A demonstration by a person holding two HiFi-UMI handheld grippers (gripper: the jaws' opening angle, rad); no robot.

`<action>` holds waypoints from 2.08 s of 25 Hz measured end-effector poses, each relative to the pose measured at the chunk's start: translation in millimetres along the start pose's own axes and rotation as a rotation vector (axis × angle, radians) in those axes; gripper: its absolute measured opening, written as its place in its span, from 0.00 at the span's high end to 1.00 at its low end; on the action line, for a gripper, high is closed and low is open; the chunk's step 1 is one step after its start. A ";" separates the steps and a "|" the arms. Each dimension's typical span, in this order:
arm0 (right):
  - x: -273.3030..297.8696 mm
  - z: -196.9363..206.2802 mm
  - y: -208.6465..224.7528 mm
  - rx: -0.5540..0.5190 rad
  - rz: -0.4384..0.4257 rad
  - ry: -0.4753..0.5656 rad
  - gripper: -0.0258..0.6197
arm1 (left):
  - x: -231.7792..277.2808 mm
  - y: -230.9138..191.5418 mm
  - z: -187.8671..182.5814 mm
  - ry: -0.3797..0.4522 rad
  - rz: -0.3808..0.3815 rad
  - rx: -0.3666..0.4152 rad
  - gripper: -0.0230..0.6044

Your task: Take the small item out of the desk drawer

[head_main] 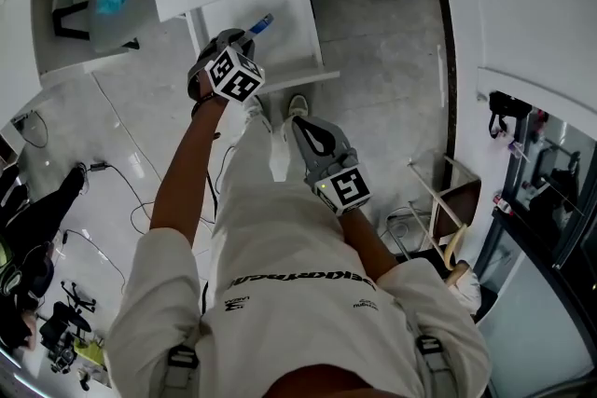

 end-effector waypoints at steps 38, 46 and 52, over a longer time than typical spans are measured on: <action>-24.3 -94.7 -51.3 -0.211 -0.030 0.130 0.96 | -238.8 21.1 -35.4 0.616 -0.242 -0.352 0.82; -27.0 -108.6 -50.7 -0.236 -0.024 0.145 0.96 | -259.7 33.0 -31.8 0.705 -0.246 -0.384 0.82; -25.4 -116.2 -50.2 -0.251 -0.024 0.159 0.96 | -271.8 42.3 -35.0 0.761 -0.245 -0.355 0.82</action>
Point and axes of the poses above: the fingertips, and each gripper's own axes: x forward along the fingers, y to its right, z out of its underside, the point moved 6 cm from there along -x, backward along the fingers, and after that the axes turned 3 degrees about x, right-handed, at the moved point
